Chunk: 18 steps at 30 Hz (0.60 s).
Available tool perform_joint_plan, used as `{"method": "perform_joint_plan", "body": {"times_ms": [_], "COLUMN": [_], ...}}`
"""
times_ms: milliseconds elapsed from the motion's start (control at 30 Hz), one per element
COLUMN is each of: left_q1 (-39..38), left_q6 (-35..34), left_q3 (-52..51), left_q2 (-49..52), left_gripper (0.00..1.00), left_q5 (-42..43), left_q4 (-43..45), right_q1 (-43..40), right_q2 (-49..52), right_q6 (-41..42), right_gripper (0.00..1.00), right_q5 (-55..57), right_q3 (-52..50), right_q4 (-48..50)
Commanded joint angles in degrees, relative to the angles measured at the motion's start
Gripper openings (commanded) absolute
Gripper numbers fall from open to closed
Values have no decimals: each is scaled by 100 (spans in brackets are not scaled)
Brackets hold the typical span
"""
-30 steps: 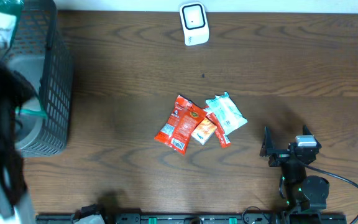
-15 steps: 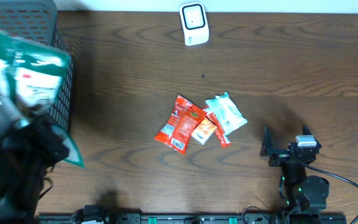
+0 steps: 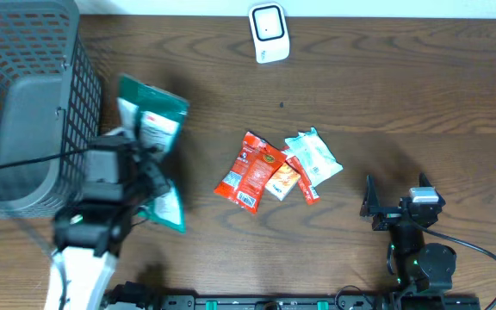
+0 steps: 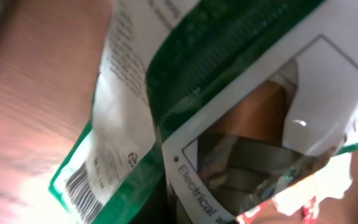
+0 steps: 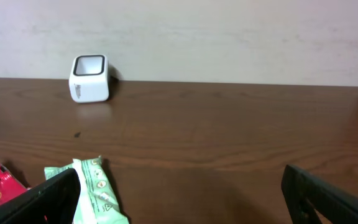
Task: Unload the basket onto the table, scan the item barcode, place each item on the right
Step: 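Lift the green 3M gloves pack out and carry it left of the items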
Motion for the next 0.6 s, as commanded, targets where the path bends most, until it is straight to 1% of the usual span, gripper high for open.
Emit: {"method": "perform_joint_plan", "body": {"times_ms": [0,167,333,400,433,467,533,567], "left_q1": [-629,-1128,-1355,-1368,-1368,-1368,-1368,-1368], "left_q6": [-551,-656,-761,-758,-761,-758,-756,-752], "left_q3": [-575,-704,-702,-702,-702,-699,-667,-623], "left_q2": [610,1622,2483,2669,2758,2761,2717,2686], "left_gripper": [7,7,7,8,25,45,70,75], "left_q5": [-310,-439,-435,-433,-433,-431,-387,-372], "left_q4": [734,1537,2232,2396,2476,2507,2546,2544], "right_q1": [-66,-66,-66,-66,-66,-66,-66,-66], "right_q2": [-7,-7,-7,-7,-7,-7,-7,-7], "right_q6": [-61,-61,-61,-61,-61,-61,-61,-61], "right_gripper": [99,99,99,99,99,99,99,99], "right_q5": [-24,-24,-24,-24,-24,-24,-24,-24], "right_q3": [-7,-7,-7,-7,-7,-7,-7,-7], "right_q4": [-20,-20,-20,-20,-20,-20,-20,-20]}}
